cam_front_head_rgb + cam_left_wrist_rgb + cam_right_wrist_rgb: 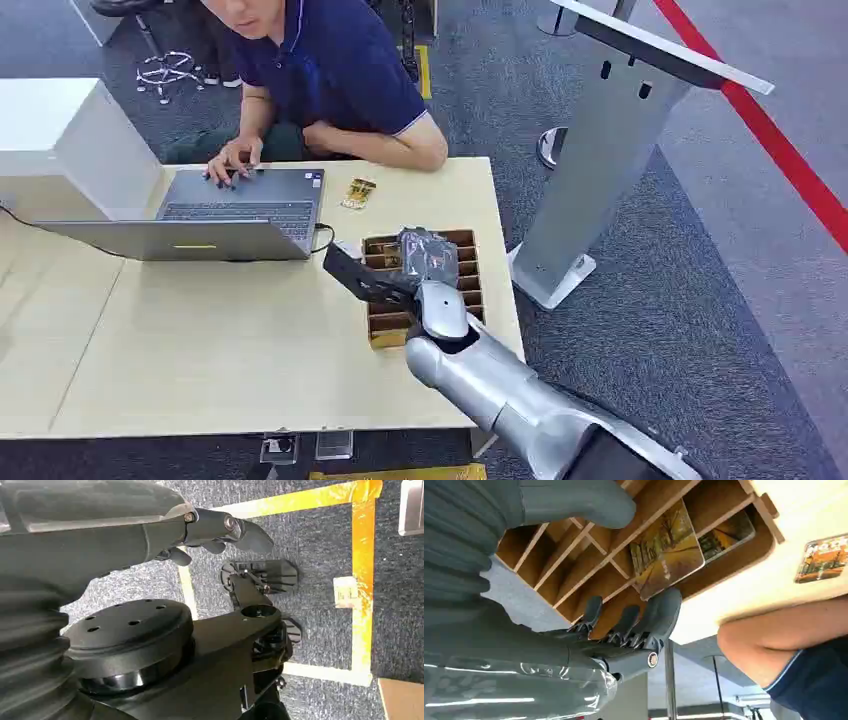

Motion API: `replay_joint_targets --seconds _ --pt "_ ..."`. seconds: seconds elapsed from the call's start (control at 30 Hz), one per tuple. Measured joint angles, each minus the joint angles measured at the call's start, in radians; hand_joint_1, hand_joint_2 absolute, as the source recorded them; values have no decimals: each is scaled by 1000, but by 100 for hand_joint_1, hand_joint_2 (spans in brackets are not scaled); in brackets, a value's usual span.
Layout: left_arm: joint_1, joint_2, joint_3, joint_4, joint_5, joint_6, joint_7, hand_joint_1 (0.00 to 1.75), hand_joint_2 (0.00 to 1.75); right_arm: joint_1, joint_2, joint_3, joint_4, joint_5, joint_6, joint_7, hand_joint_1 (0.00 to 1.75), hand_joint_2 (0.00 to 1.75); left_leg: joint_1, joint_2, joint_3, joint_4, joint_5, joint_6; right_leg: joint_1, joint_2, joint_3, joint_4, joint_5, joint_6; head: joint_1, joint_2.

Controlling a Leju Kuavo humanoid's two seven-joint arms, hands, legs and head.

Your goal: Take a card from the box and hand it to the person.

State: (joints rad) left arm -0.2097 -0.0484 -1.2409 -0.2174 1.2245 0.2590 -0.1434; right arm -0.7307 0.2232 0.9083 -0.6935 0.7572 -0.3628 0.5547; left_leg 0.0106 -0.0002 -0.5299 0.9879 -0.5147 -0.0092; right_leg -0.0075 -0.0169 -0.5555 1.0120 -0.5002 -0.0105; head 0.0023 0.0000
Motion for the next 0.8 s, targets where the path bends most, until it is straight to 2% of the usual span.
replay_joint_targets --seconds 0.17,0.3,0.47,0.8 --pt "0 0 0 0 -1 -5 0 0 175 0 -2 0 6 -3 2 -6 72 175 0 0 0 0 0 0 0 0 0 0 0 0 0 0" --pt "1 -7 0 0 -1 28 -3 0 175 0 -7 0 8 -6 2 -14 70 175 0 0 0 0 0 0 0 0 0 0 0 0 -1 0" --pt "2 -18 0 0 -4 34 -4 0 175 0 -14 0 8 -6 2 -15 82 175 0 0 1 0 0 0 0 0 0 0 0 0 0 0" --pt "2 -22 0 0 -7 34 -2 0 175 3 -27 0 5 4 10 0 96 175 0 0 1 0 0 0 0 0 0 0 0 0 -1 0"
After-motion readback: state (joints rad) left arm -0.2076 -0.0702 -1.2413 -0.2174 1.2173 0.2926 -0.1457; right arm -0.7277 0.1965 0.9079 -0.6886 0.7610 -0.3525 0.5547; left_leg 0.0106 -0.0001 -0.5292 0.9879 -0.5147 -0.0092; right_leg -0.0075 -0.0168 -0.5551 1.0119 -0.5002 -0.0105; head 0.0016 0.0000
